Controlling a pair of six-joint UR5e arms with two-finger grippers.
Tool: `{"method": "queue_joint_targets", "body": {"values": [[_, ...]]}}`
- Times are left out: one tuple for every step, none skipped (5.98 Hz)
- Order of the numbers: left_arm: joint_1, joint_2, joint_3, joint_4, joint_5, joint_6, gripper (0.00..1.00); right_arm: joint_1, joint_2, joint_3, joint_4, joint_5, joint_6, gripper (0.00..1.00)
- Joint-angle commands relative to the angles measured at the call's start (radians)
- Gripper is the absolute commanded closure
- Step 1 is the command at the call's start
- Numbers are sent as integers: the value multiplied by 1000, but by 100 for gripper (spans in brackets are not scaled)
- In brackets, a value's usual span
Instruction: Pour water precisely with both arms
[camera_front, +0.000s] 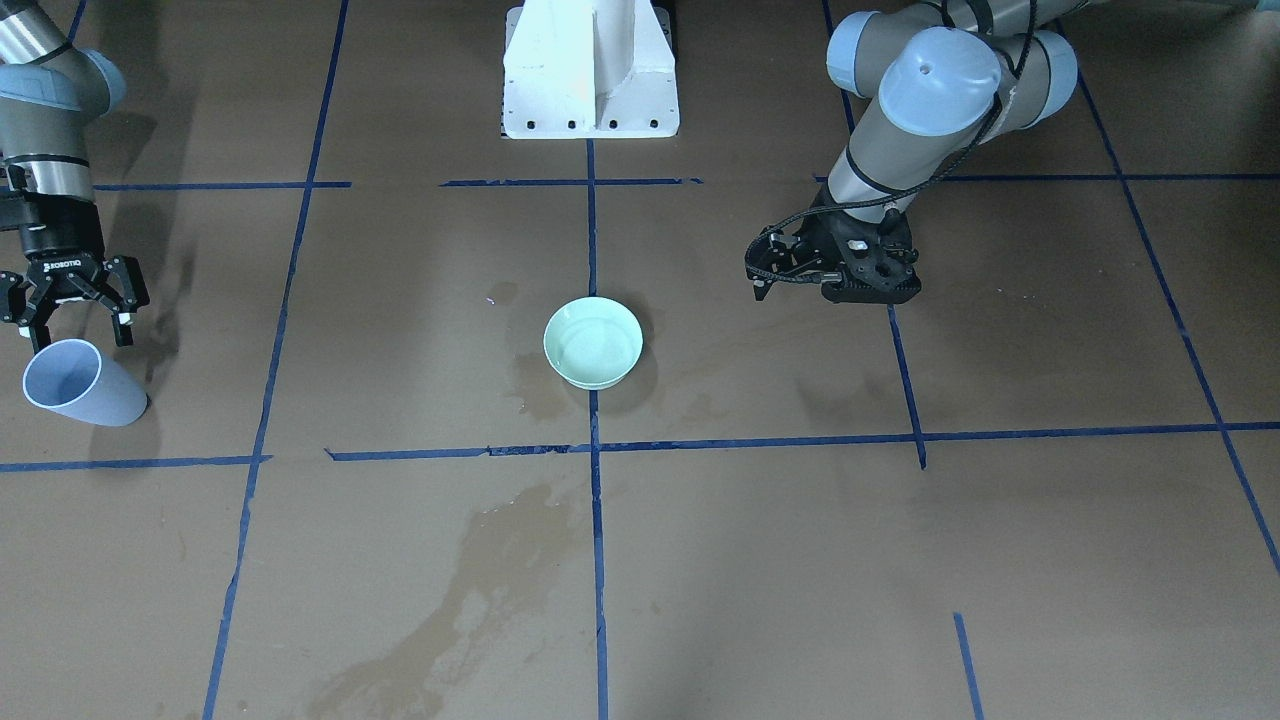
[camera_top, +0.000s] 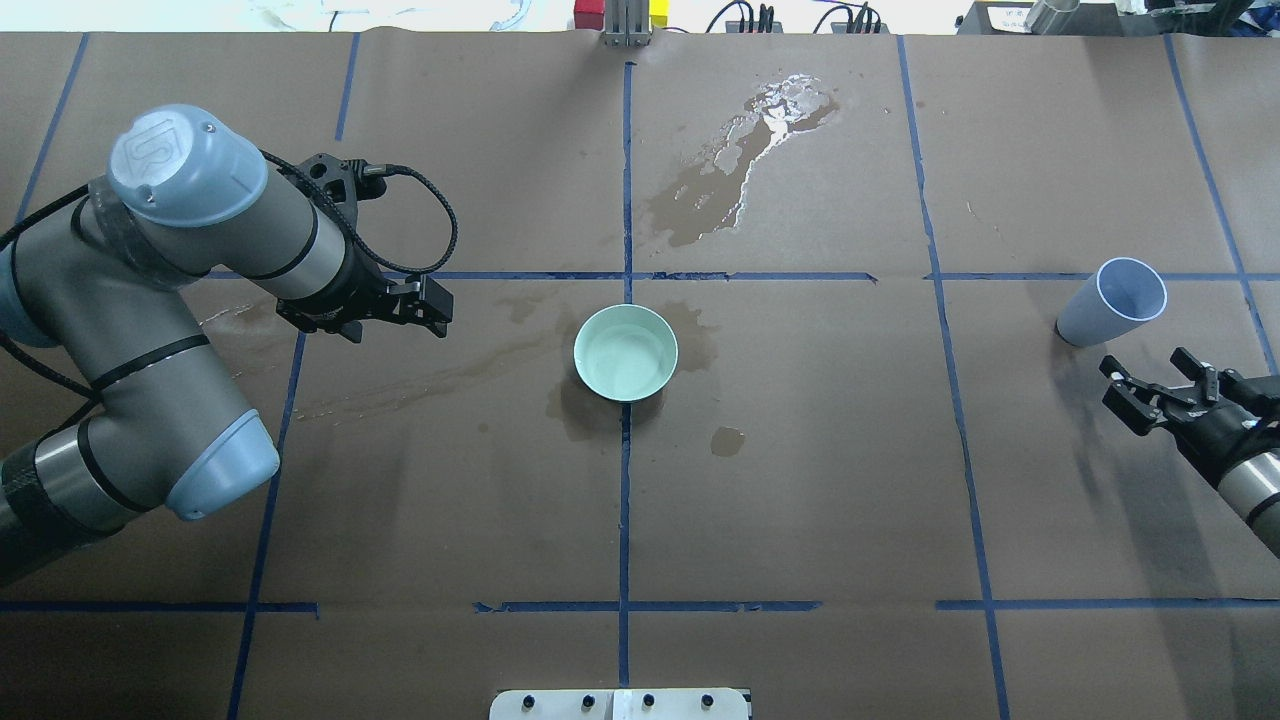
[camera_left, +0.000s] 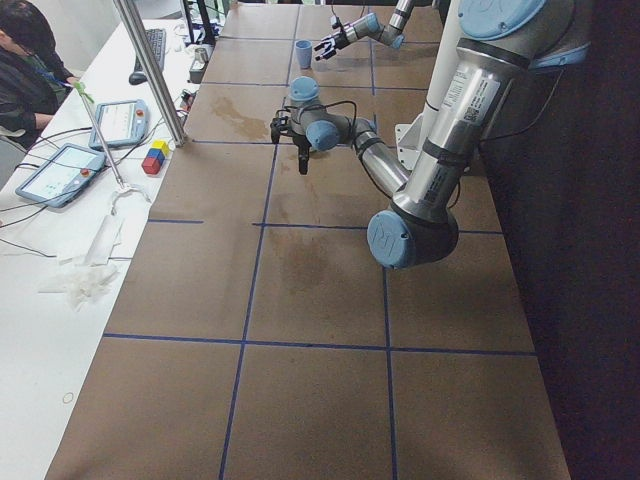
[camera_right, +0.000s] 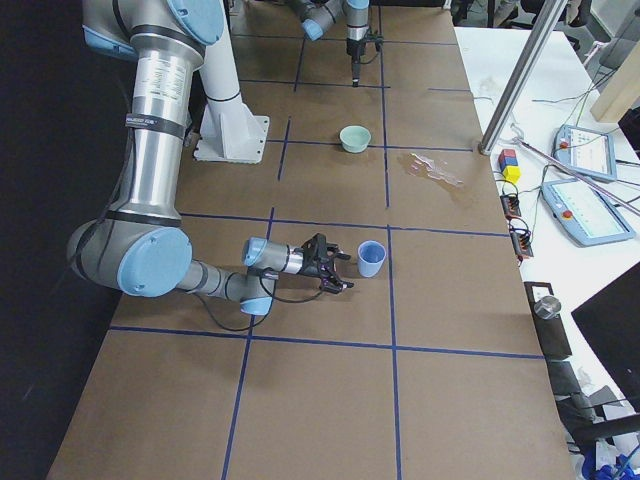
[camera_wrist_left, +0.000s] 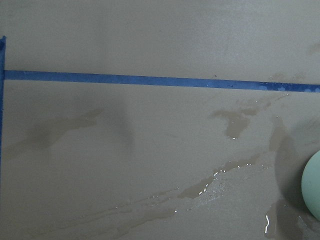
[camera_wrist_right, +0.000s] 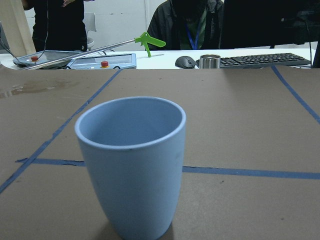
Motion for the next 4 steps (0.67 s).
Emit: {"method": "queue_joint_targets", "body": {"values": [[1,-2,-1,0,0,0,0,-16,-58,0,83,7,-2,0],[1,-2,-1,0,1,0,0,-17,-107,0,128,16,-3,0],[1,-2,-1,0,1,-3,0,-14,-153,0,176,49,-12,0],[3,-2,-1,0,1,-8,0,-10,-178,6,185,81,-19,0]]}}
